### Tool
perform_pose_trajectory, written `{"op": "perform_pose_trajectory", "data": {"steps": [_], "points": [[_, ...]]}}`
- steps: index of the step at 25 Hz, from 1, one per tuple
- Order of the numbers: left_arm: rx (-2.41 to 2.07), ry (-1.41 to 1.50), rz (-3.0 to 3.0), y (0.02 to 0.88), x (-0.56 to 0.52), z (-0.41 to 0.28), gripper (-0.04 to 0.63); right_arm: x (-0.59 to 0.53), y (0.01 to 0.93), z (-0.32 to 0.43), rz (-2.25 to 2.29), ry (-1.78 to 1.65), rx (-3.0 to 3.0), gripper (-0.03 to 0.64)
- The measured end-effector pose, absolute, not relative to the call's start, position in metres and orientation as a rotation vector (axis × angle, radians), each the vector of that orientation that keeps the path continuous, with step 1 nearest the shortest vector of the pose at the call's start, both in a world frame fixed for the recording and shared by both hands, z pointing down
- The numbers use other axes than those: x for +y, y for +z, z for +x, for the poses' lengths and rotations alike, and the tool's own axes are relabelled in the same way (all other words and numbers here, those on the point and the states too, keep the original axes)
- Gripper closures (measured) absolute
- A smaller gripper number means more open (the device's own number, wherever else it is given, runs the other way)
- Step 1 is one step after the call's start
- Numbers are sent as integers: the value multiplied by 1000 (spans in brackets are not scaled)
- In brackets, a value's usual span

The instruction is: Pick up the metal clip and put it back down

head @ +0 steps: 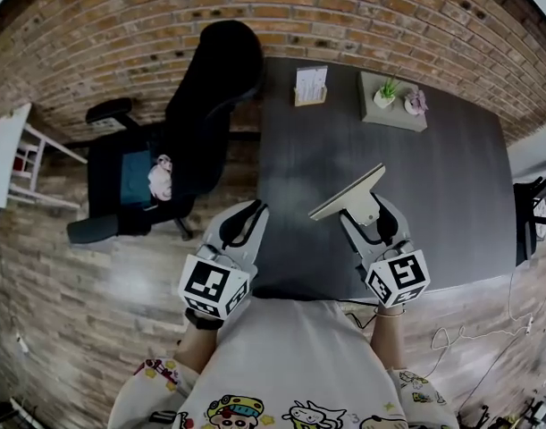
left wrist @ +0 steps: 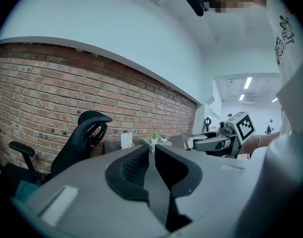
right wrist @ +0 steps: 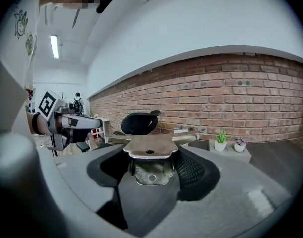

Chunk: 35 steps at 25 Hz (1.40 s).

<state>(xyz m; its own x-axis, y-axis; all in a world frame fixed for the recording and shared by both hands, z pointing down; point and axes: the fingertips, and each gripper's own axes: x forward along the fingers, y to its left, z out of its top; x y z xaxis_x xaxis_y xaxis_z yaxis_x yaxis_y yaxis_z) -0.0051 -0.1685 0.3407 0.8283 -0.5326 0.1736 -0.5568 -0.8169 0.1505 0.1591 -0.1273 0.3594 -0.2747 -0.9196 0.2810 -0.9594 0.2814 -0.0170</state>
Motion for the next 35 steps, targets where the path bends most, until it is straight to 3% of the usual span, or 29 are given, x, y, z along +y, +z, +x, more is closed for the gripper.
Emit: {"op": "perform_pose_trajectory", "data": {"steps": [9,35], "points": [[-803,124,2833,321,-166,-13,594,-106,345,164,1866,301,-2327,333],[-758,131,2844,319,-150,-19,595,-81,337,164,2004,341,-2329,333]]}}
